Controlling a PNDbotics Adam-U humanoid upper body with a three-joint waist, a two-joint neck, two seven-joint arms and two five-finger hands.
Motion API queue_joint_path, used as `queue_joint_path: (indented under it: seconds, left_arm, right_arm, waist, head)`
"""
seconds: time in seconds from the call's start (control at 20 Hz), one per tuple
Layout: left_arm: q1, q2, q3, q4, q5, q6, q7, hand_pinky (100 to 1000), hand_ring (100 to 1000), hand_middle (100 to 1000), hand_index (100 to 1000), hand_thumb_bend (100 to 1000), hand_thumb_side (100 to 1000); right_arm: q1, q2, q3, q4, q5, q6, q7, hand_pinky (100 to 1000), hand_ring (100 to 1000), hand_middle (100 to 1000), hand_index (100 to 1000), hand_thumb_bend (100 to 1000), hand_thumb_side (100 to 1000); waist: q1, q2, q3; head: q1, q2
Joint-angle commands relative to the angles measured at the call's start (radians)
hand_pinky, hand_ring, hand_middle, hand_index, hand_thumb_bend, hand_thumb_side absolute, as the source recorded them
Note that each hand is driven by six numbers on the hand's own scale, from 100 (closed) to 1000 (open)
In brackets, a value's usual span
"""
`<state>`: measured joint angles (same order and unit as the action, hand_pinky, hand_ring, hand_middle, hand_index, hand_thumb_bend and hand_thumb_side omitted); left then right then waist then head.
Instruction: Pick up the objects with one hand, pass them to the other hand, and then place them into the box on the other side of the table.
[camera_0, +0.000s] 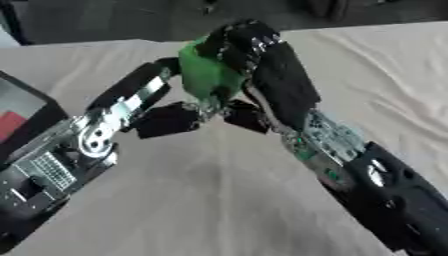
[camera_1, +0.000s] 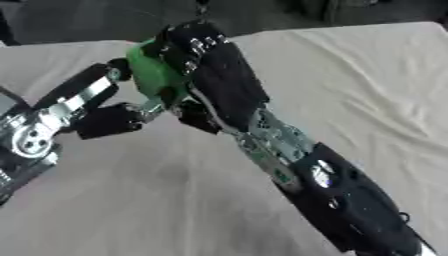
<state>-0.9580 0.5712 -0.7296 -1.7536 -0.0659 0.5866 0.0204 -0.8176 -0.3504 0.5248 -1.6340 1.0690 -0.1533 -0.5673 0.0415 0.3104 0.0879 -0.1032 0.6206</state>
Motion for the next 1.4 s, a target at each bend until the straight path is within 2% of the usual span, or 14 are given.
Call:
queue_joint_path:
  seconds: [0.05, 0.25, 0.3, 0.55, 0.65, 0.85, 1.05, 1.15, 1.4]
  left_arm:
    - [-0.021, 0.007, 0.015, 0.003, -0.023, 0.017, 0.001, 1000, 970, 823, 901, 148, 473]
    - [-0.024, 0.002, 0.015, 0.003, -0.035, 0.036, 0.007, 1000, 964, 816, 895, 122, 454]
    - [-0.024, 0.002, 0.015, 0.003, -0.035, 0.040, 0.009, 1000, 959, 809, 888, 113, 518]
    - [-0.025, 0.000, 0.016, 0.004, -0.030, 0.068, 0.041, 1000, 947, 788, 843, 140, 673]
    - [-0.027, -0.001, 0.014, 0.002, -0.027, 0.075, 0.052, 1000, 942, 779, 822, 137, 673]
    - [-0.031, -0.005, 0.013, 0.003, -0.027, 0.093, 0.069, 985, 921, 752, 775, 100, 589]
    - [-0.029, -0.008, 0.018, 0.013, 0.006, 0.117, 0.111, 945, 874, 669, 691, 100, 333]
    - [-0.028, -0.009, 0.018, 0.015, 0.032, 0.125, 0.143, 929, 854, 642, 670, 100, 267]
    - [-0.030, -0.010, 0.008, 0.015, 0.081, 0.135, 0.189, 898, 806, 583, 604, 100, 275]
  right_arm:
    - [-0.015, 0.010, 0.007, -0.046, 0.001, -0.003, 0.001, 648, 607, 514, 655, 100, 100]
    - [-0.014, 0.009, 0.008, -0.049, 0.002, -0.002, 0.000, 646, 607, 514, 655, 100, 100]
    - [-0.014, 0.009, 0.008, -0.049, 0.002, -0.002, 0.000, 646, 606, 513, 654, 100, 100]
    - [-0.014, 0.007, 0.008, -0.052, 0.005, -0.004, -0.001, 645, 606, 513, 653, 100, 100]
    - [-0.015, 0.006, 0.009, -0.053, 0.006, -0.005, 0.000, 645, 605, 512, 653, 100, 100]
    - [-0.019, 0.003, 0.010, -0.056, 0.009, -0.008, 0.002, 649, 606, 512, 653, 100, 100]
    - [-0.020, 0.001, 0.009, -0.059, 0.012, -0.008, 0.004, 653, 608, 514, 654, 100, 100]
    - [-0.019, 0.001, 0.009, -0.059, 0.013, -0.007, 0.003, 650, 607, 513, 654, 100, 100]
    - [-0.018, 0.003, 0.009, -0.059, 0.014, -0.005, 0.001, 647, 606, 512, 653, 100, 100]
  waist:
    - [0.000, -0.019, 0.000]
    - [-0.001, -0.019, 0.000]
    - [-0.001, -0.018, 0.000]
    - [-0.001, -0.017, -0.001]
    - [-0.001, -0.016, -0.001]
    - [-0.001, -0.016, -0.001]
    - [0.000, -0.016, -0.002]
    - [0.001, -0.016, -0.002]
    - [0.001, -0.015, -0.003]
  head:
    - [0.004, -0.012]
    - [0.005, -0.011]
    - [0.005, -0.011]
    - [0.006, -0.012]
    - [0.008, -0.013]
    - [0.012, -0.016]
    - [0.014, -0.019]
    - [0.015, -0.019]
    - [0.017, -0.023]
